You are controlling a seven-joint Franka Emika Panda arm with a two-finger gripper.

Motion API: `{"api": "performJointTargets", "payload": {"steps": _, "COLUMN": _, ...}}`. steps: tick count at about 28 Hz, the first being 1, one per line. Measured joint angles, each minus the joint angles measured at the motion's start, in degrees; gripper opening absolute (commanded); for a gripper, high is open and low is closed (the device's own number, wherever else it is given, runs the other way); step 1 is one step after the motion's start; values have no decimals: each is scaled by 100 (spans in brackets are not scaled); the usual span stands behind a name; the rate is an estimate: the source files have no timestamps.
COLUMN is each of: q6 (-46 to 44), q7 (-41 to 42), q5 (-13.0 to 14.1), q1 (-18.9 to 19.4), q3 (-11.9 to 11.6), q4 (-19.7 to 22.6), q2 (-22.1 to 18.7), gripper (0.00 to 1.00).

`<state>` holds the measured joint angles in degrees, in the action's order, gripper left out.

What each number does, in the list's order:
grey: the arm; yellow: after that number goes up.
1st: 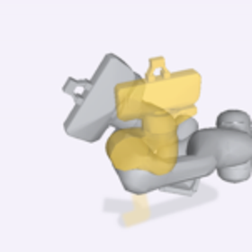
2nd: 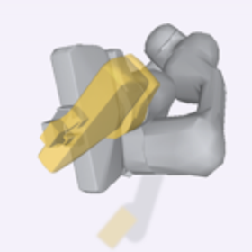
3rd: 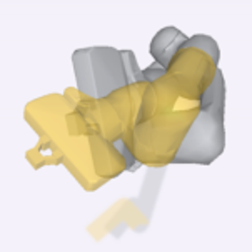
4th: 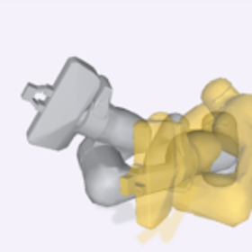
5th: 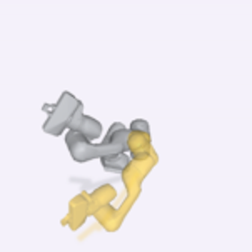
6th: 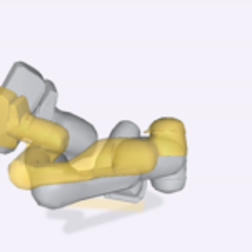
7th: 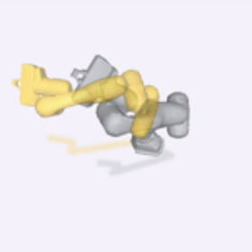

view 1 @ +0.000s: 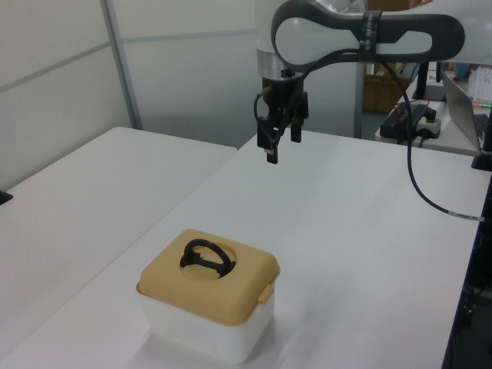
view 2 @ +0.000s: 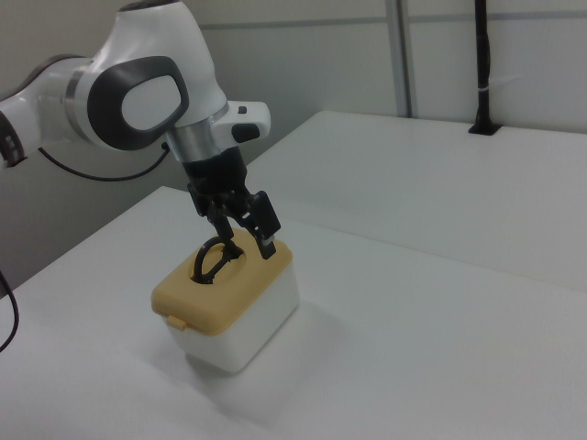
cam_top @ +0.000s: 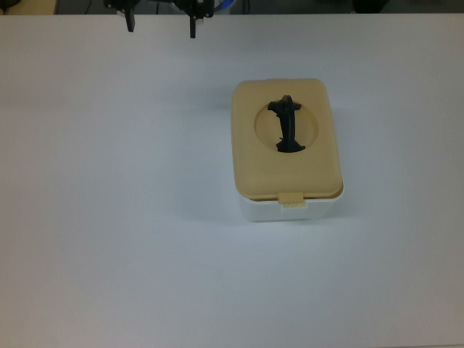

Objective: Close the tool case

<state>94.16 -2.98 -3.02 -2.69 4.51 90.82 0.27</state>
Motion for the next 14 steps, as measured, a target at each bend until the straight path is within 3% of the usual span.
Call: {"api": "performJointTargets", "payload": {"steps": 14, "q6": 0, "q7": 1, "q5": 6, "q1": 0, "q3": 0, "q4": 11, "q2": 29, "gripper": 100}}
